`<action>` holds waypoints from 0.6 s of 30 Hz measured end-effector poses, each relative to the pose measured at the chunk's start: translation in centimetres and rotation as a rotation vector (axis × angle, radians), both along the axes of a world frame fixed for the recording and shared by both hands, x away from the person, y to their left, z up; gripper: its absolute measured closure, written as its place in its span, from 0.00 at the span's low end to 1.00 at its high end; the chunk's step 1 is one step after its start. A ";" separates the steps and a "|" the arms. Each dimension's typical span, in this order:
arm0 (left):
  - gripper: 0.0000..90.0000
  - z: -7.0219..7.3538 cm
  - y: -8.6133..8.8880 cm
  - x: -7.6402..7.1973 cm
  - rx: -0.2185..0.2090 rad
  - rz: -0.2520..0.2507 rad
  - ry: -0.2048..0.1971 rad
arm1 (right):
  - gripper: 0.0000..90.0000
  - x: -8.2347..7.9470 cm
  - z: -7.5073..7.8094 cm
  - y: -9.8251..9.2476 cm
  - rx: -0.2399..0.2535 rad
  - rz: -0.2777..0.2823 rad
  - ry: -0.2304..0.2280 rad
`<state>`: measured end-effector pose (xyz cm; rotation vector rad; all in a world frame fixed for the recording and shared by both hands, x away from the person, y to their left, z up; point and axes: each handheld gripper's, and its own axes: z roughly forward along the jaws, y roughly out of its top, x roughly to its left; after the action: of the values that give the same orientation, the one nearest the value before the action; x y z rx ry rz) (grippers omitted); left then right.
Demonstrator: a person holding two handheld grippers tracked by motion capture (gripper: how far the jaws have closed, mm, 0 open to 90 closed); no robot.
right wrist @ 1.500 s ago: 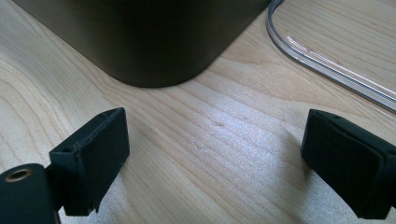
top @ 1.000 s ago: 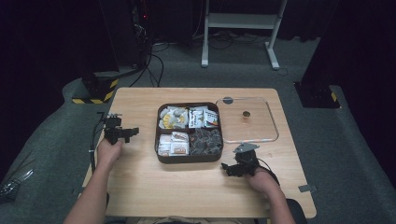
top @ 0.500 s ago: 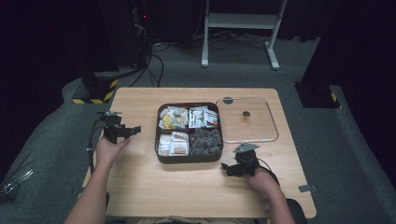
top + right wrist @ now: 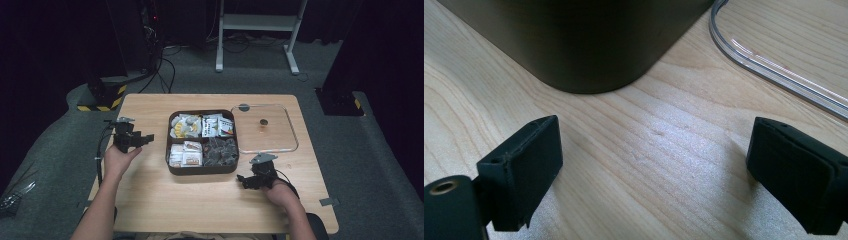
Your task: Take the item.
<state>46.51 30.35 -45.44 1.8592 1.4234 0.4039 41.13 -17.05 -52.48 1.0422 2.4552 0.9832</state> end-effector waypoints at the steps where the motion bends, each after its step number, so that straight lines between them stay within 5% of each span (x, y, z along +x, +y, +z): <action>1: 0.39 0.0 0.0 0.0 0.000 0.000 0.000 | 0.09 0.0 0.0 0.0 0.000 0.000 0.000; 18: 0.44 1.0 -3.3 -0.1 -0.001 -0.109 -0.031 | 0.09 -0.1 0.0 0.0 0.000 -0.007 0.001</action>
<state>46.45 27.05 -44.48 1.9117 1.2945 0.3760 41.03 -17.04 -52.48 1.0510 2.4508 0.9805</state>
